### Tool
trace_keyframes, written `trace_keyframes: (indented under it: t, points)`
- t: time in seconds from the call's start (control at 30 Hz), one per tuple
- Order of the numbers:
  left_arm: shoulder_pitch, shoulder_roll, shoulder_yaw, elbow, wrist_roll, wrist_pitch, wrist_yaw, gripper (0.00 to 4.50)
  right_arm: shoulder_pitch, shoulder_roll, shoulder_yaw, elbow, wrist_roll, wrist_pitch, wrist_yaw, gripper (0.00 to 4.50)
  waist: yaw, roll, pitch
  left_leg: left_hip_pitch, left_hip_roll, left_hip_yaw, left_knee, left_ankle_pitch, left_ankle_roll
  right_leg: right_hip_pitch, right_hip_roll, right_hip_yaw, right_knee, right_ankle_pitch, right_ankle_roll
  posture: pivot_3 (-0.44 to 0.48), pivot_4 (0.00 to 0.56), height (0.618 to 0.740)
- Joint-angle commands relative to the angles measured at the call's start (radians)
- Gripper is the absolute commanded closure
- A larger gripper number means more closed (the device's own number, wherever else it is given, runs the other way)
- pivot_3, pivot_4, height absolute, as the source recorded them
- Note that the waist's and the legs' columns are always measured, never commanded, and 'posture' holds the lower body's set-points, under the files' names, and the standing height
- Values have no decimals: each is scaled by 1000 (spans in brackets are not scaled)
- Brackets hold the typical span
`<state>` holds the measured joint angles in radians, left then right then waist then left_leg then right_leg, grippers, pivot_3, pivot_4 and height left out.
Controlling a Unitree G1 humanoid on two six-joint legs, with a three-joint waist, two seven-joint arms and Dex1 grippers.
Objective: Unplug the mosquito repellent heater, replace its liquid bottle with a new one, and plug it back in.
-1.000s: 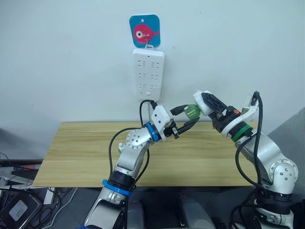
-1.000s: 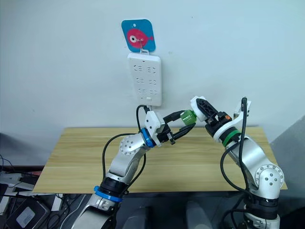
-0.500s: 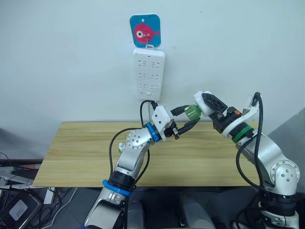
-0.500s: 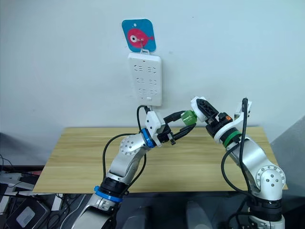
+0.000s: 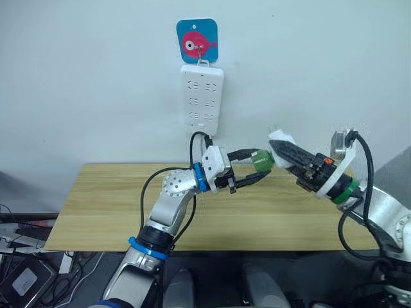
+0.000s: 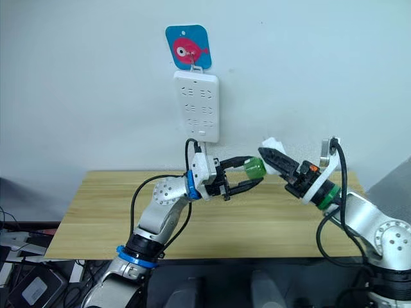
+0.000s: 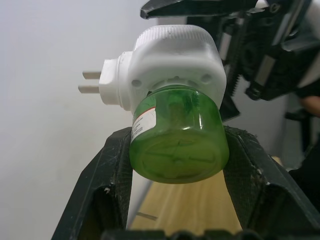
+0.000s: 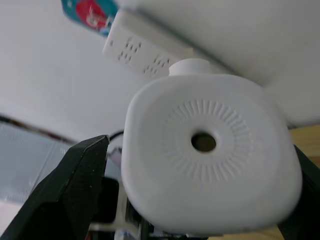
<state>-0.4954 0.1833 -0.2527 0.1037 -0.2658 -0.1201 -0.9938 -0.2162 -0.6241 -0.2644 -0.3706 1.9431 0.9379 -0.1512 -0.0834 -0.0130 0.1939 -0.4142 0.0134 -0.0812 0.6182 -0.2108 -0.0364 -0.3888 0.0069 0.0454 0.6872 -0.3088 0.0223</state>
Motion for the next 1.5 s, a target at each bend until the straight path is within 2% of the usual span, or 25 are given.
trace_keyframes:
  t: [0.03, 0.23, 0.33, 0.5, 0.83, 0.93, 1.03, 1.17, 1.27, 1.3, 1.4, 1.5]
  points:
    - [-25, 35, -18, 3, -30, -39, -117, 2243, -21, -123, -39, 64, 29, 162, 204, 37, 1, 0, 2, 0, 0, 0, 0, 0, 0, 0, 0, 0, -1, 0, 0, -105, 204, 740]
    - [-47, 55, -23, 67, -43, -82, -228, 2243, -51, -359, 4, 191, 29, 340, 443, 37, 2, 0, 18, -2, 0, 0, 0, 0, 0, 0, 0, 0, -5, 1, 1, -114, 218, 740]
    - [-55, 46, -21, 85, -45, -92, -244, 2243, -73, -417, 28, 222, 29, 364, 498, 37, 1, -2, 24, -3, 0, 1, 1, 0, 0, 0, 0, 0, -6, 1, 2, -115, 224, 740]
    - [-62, 27, -26, 98, -39, -104, -241, 2243, -128, -442, 69, 258, 29, 373, 517, 37, 2, -3, 31, -4, 0, 1, 4, 0, 0, 0, 0, 0, -6, 2, 4, -118, 230, 740]
    - [-49, 11, -38, 74, -35, -103, -231, 2243, -141, -411, 110, 239, 29, 346, 490, 37, 3, -4, 46, -5, 0, 1, 7, 0, 0, 0, 0, 0, -6, 4, 6, -111, 238, 740]
    - [-48, 10, -38, 71, -36, -101, -231, 2243, -139, -414, 106, 247, 29, 351, 493, 593, 3, -4, 47, -6, 0, 1, 7, 0, 0, 0, 0, 0, -6, 4, 6, -111, 238, 740]
    - [-49, 9, -38, 68, -38, -96, -231, 2243, -144, -415, 108, 247, 29, 353, 495, 1444, 3, -4, 47, -6, 0, 1, 7, 0, 0, 0, -1, 0, -6, 4, 6, -111, 242, 740]
    - [-51, 8, -38, 51, -53, -53, -227, 2243, -146, -414, 113, 241, 29, 350, 491, 1499, 3, -4, 48, -6, 0, 1, 7, 0, 0, 0, -1, 0, -6, 4, 6, -111, 244, 740]
    - [-56, 13, -29, 19, -90, 58, -215, 2243, -139, -428, 115, 228, 29, 350, 488, 1499, 3, -4, 49, -6, 0, 1, 7, 0, 0, 0, -1, 0, -6, 4, 6, -112, 245, 740]
    - [-61, 24, -29, -4, -121, 158, -212, 2243, -137, -435, 116, 224, 29, 353, 494, 1499, 3, -4, 49, -6, 0, 1, 7, 0, 0, 0, -1, 0, -6, 4, 6, -112, 245, 740]
    - [-103, 76, -11, -74, -314, 645, -181, 2243, -137, -462, 122, 199, 29, 357, 506, 1499, 1, -4, 51, -6, 0, 0, 7, 0, 0, 0, 0, 0, -6, 4, 6, -112, 245, 740]
    - [-192, 103, 78, -22, -556, 1117, -137, 2243, -140, -463, 134, 187, 29, 346, 502, 1499, -2, -5, 53, -6, 1, -1, 8, 0, 0, 0, 0, -1, -5, 4, 6, -112, 249, 740]
